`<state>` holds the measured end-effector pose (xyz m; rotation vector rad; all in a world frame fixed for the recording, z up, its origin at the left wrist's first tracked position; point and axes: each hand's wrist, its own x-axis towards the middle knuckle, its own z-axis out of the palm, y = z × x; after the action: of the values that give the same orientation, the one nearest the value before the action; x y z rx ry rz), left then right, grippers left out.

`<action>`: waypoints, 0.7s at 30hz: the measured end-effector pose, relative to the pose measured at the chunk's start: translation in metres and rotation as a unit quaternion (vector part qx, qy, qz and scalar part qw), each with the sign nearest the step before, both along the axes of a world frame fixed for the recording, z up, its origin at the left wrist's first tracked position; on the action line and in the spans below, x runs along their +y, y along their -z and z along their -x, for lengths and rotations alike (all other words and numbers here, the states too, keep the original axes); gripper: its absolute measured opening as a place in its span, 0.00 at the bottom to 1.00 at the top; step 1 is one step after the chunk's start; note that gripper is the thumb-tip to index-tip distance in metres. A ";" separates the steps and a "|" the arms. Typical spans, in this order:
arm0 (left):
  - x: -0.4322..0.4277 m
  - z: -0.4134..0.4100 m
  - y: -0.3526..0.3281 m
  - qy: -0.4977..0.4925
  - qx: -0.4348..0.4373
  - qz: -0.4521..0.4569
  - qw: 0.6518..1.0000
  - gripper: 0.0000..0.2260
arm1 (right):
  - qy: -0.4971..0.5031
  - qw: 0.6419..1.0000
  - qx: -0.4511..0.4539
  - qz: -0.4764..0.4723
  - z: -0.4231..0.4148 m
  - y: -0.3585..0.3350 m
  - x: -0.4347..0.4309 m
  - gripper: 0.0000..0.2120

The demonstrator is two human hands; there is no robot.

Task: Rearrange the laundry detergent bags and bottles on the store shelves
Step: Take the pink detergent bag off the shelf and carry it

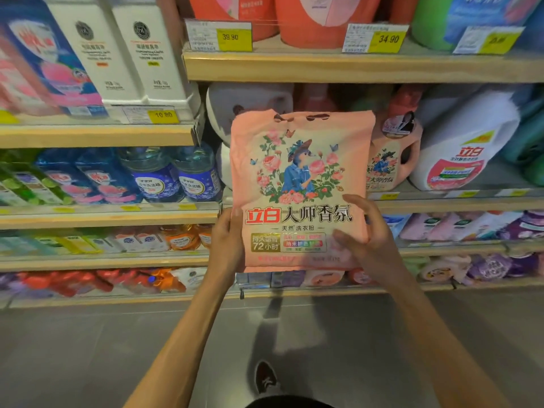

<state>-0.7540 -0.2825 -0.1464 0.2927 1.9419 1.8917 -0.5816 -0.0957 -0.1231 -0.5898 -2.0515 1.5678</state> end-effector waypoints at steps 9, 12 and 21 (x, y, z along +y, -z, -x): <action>-0.041 -0.088 -0.037 0.002 -0.134 -0.045 0.990 0.10 | 0.044 0.995 0.053 0.068 -0.102 -0.010 -0.056 0.28; -0.055 -0.124 -0.050 0.034 -0.188 -0.033 0.981 0.10 | 0.063 0.994 0.065 0.065 -0.145 -0.008 -0.077 0.29; -0.102 -0.251 -0.049 0.126 -0.148 0.061 0.979 0.10 | 0.178 0.972 0.077 0.135 -0.291 0.028 -0.156 0.27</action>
<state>-0.5031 -0.3849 -0.0970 0.1965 1.7219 1.5496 -0.2902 -0.2515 -0.1511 -0.8531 -1.5291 1.6246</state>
